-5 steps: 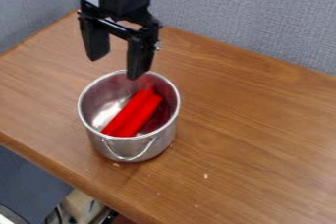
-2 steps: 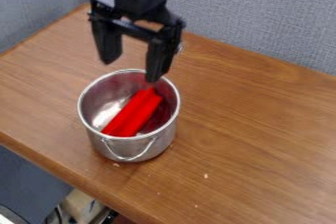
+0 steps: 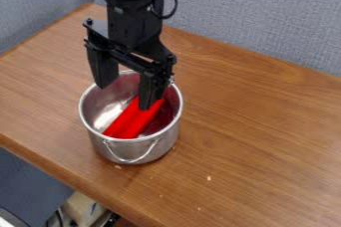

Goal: Move the red object from the metal pot to the table

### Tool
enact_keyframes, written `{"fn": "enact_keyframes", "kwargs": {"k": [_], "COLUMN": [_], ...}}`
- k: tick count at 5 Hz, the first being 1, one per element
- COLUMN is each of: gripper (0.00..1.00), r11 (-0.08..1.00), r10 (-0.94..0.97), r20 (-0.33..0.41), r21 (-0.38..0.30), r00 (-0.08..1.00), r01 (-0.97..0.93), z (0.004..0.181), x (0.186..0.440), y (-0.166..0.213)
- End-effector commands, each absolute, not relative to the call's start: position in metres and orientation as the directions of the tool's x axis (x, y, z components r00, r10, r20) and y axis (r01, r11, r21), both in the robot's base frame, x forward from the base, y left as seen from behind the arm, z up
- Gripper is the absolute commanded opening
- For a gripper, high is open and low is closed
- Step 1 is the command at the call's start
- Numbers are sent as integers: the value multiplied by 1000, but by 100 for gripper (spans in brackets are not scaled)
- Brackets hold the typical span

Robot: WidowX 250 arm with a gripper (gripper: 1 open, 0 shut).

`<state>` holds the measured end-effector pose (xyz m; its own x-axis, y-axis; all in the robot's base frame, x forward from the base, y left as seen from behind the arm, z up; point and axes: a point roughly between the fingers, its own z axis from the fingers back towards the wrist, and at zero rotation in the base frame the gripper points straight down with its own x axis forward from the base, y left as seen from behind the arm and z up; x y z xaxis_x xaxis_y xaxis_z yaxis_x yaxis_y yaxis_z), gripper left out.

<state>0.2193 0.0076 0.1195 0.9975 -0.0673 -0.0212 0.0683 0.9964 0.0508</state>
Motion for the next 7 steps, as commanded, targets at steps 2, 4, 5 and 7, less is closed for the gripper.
{"fn": "enact_keyframes", "kwargs": {"k": [2, 4, 5, 7], "gripper": [100, 100, 100, 0], "r11": [997, 983, 970, 968], "r10": [-54, -166, -226, -238], "r20": [-3, -19, -39, -50], "r21": [56, 74, 79, 72], "r00": [999, 986, 973, 970], "r01": [54, 167, 229, 241], "z": [106, 81, 64, 47], "x": [225, 236, 245, 259], "y": [4, -7, -11, -14]}}
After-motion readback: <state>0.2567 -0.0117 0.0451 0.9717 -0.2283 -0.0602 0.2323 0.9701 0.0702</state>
